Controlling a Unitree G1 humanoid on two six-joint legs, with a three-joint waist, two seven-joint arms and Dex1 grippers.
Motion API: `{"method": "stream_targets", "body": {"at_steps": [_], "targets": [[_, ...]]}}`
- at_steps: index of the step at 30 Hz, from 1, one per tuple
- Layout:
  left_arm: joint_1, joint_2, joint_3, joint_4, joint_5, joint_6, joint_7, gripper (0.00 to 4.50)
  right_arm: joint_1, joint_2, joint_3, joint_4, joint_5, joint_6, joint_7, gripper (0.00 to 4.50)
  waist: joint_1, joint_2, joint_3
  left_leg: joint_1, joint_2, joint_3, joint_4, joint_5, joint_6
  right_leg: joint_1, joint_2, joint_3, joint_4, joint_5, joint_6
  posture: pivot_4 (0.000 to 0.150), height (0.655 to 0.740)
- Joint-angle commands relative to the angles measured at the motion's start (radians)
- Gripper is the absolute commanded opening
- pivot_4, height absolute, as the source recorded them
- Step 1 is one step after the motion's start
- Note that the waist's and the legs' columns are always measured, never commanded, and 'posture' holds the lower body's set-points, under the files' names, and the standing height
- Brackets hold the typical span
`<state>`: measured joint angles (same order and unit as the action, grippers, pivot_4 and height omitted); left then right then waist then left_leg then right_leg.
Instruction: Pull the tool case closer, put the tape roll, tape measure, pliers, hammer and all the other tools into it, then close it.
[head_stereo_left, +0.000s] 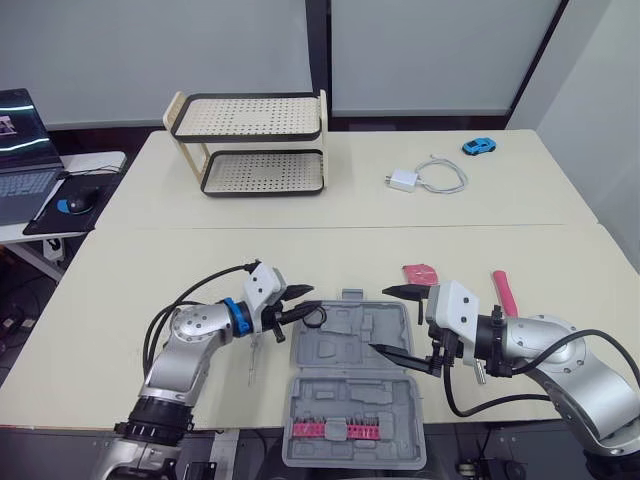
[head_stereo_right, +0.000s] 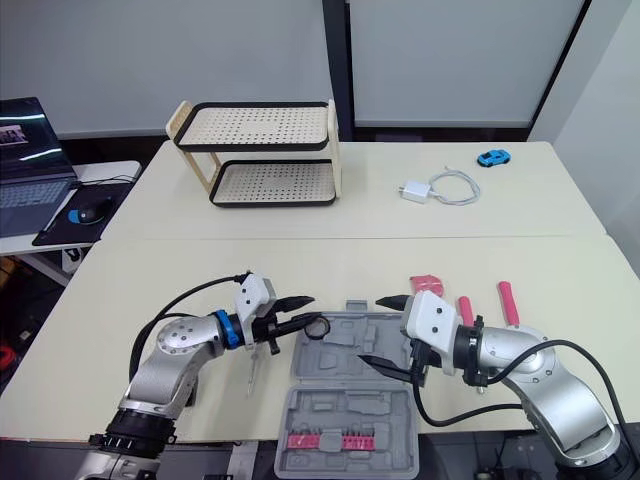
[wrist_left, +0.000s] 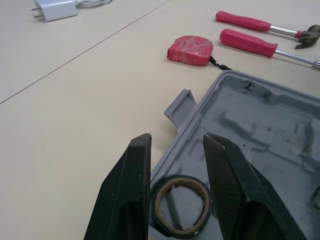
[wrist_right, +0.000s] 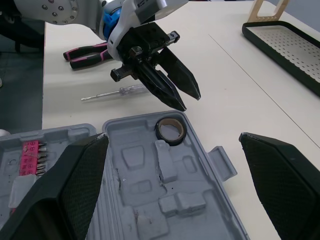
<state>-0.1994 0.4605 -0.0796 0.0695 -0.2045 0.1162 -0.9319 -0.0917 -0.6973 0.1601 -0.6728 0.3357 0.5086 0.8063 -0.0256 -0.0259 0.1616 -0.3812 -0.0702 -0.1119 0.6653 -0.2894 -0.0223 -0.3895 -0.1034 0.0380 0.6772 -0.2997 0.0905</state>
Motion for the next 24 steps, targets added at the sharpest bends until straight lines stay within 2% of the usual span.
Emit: {"method": "stream_targets", "body": {"at_steps": [1,14,17,24], "targets": [[0.029,-0.009,0.003,-0.014,0.014,-0.045,0.035,1.65,-0.010,-0.003,-0.023,-0.022,0.014,-0.018,0.005,4.50,0.000,0.000,0.000,0.000,0.000,0.000,0.000,0.000,0.000,0.000,0.000,0.000,0.000,0.000,0.000,0.150,0.7400],[0.027,-0.030,-0.028,0.039,0.036,-0.089,0.054,1.65,-0.026,-0.005,-0.021,-0.018,0.016,-0.004,0.003,4.50,0.001,0.000,0.000,0.000,0.000,0.000,0.000,0.000,0.000,0.000,0.000,0.000,0.000,0.000,0.000,0.150,0.7400],[0.016,-0.033,-0.033,0.057,0.038,-0.097,0.058,1.09,-0.026,-0.004,-0.022,-0.021,0.017,-0.001,0.000,4.50,0.001,0.000,0.000,0.000,0.000,0.000,0.000,0.000,0.000,0.000,0.000,0.000,0.000,0.000,0.000,0.150,0.7400],[-0.003,-0.038,-0.047,0.086,0.044,-0.110,0.051,1.09,-0.022,-0.005,-0.024,-0.028,0.016,0.003,-0.004,4.50,0.001,0.000,0.000,0.000,0.000,0.000,0.000,0.000,0.000,0.000,0.000,0.000,0.000,0.000,0.000,0.150,0.7400]]}}
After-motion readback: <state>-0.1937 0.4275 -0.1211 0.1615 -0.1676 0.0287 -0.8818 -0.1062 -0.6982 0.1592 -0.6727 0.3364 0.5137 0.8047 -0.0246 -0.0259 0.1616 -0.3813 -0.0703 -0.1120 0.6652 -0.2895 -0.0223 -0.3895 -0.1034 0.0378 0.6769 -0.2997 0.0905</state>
